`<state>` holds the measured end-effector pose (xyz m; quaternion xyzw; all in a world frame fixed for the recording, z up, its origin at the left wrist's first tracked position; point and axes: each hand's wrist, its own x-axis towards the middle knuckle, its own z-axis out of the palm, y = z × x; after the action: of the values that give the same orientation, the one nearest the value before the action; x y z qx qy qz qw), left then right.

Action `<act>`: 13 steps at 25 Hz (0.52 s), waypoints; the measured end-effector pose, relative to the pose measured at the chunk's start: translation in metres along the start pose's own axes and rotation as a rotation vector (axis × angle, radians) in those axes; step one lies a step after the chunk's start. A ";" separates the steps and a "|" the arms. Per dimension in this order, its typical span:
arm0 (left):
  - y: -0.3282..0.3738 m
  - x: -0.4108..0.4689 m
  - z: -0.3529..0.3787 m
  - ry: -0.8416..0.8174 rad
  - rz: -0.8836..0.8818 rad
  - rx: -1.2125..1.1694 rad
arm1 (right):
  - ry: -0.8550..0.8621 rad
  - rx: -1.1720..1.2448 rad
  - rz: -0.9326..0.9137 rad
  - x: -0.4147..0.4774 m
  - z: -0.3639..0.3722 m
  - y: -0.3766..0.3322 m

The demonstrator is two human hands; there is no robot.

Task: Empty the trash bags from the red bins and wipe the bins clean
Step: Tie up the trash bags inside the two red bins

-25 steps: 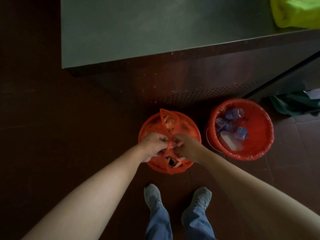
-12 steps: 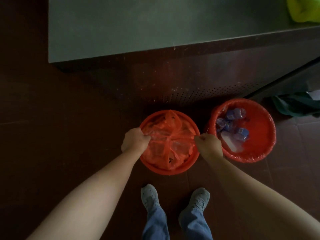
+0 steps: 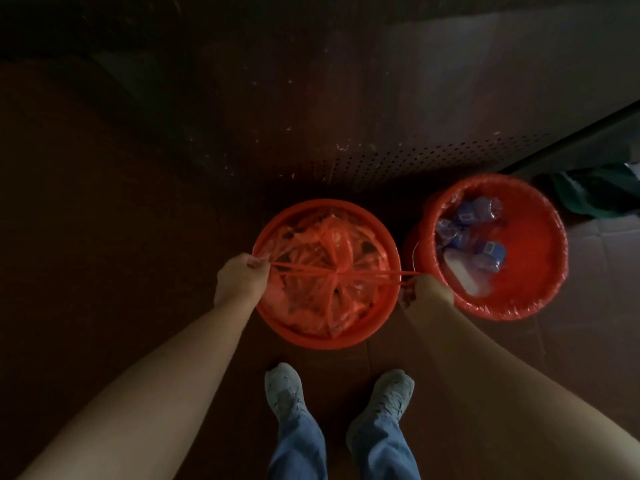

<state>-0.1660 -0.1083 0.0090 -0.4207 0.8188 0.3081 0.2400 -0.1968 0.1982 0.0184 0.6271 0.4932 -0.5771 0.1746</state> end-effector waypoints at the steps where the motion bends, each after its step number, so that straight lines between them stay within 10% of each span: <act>1: -0.003 0.003 0.003 0.004 -0.011 0.001 | -0.038 -0.042 -0.002 0.003 0.002 -0.001; 6: 0.003 -0.001 0.002 -0.151 0.010 -0.188 | -0.034 -0.033 -0.084 -0.007 -0.005 -0.020; 13: 0.033 -0.059 -0.045 -0.664 0.057 -0.785 | -0.521 -0.190 -0.159 -0.077 -0.010 -0.048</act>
<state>-0.1686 -0.0935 0.0887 -0.3360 0.5326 0.7156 0.3025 -0.2187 0.1954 0.1071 0.3979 0.5313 -0.6818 0.3074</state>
